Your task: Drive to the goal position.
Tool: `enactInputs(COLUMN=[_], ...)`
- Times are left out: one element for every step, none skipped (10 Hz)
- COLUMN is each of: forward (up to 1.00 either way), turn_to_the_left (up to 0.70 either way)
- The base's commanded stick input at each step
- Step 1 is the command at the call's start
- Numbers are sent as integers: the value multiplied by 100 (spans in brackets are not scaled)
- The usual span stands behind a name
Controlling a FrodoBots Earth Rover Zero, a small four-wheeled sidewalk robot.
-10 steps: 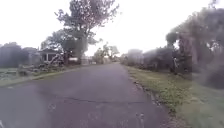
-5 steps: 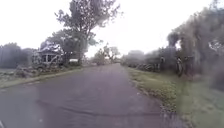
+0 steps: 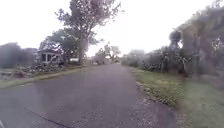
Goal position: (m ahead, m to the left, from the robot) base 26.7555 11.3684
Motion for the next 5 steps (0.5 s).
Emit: enactInputs(forward=[70, 70, 70, 70, 70], turn_to_the_left=[0, 0, 0, 0, 0])
